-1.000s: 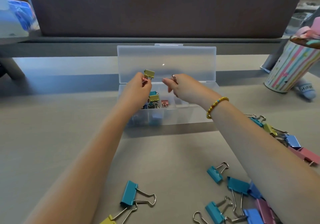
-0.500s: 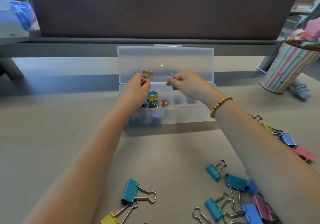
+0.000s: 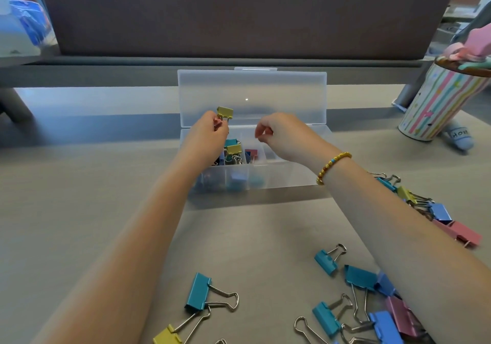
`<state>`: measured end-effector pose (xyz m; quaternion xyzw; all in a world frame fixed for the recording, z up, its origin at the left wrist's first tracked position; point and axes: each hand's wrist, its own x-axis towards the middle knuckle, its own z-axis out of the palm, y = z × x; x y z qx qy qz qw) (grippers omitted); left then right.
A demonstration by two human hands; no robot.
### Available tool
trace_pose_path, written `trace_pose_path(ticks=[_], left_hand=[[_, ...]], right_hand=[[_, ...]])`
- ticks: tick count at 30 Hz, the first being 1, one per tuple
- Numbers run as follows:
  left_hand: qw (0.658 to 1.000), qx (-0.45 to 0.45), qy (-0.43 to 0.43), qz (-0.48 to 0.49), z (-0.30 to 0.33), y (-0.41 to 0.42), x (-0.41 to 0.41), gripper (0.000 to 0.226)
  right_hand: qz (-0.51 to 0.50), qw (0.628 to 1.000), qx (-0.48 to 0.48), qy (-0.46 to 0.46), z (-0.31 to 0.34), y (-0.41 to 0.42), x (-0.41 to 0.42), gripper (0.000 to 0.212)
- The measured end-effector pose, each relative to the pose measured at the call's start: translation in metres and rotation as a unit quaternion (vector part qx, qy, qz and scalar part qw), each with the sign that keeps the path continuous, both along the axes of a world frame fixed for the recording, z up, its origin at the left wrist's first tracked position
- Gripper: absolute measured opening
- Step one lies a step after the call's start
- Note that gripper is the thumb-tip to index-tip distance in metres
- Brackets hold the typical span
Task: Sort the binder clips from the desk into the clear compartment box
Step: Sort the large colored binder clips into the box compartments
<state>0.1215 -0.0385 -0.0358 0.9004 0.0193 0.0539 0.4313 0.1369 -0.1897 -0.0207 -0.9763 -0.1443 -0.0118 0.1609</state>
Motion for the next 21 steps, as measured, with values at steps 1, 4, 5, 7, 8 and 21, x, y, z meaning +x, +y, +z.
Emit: trace_pose_path(ticks=[1, 4, 5, 7, 8, 21], left_hand=[[1.0, 0.001, -0.002, -0.001, -0.001, 0.0, 0.001, 0.015], [1.0, 0.004, -0.004, 0.0, -0.002, 0.001, 0.002, 0.015], [1.0, 0.005, -0.004, 0.0, -0.002, 0.001, 0.002, 0.015], [1.0, 0.005, -0.005, 0.001, -0.002, 0.001, 0.002, 0.015], [1.0, 0.005, -0.006, 0.001, -0.002, 0.001, 0.002, 0.016], [1.0, 0.008, -0.004, -0.004, -0.002, 0.0, 0.002, 0.014]], right_hand=[[-0.001, 1.0, -0.02, 0.012, 0.0, 0.0, 0.001, 0.02], [0.004, 0.995, -0.065, 0.078, -0.001, 0.005, 0.002, 0.029], [0.002, 0.993, -0.073, 0.094, -0.002, 0.009, 0.002, 0.032], [-0.005, 0.99, -0.096, 0.105, -0.003, 0.016, 0.003, 0.034], [-0.008, 0.988, -0.11, 0.107, -0.004, 0.02, 0.004, 0.034], [-0.096, 0.993, -0.063, 0.035, -0.021, 0.025, 0.027, 0.028]])
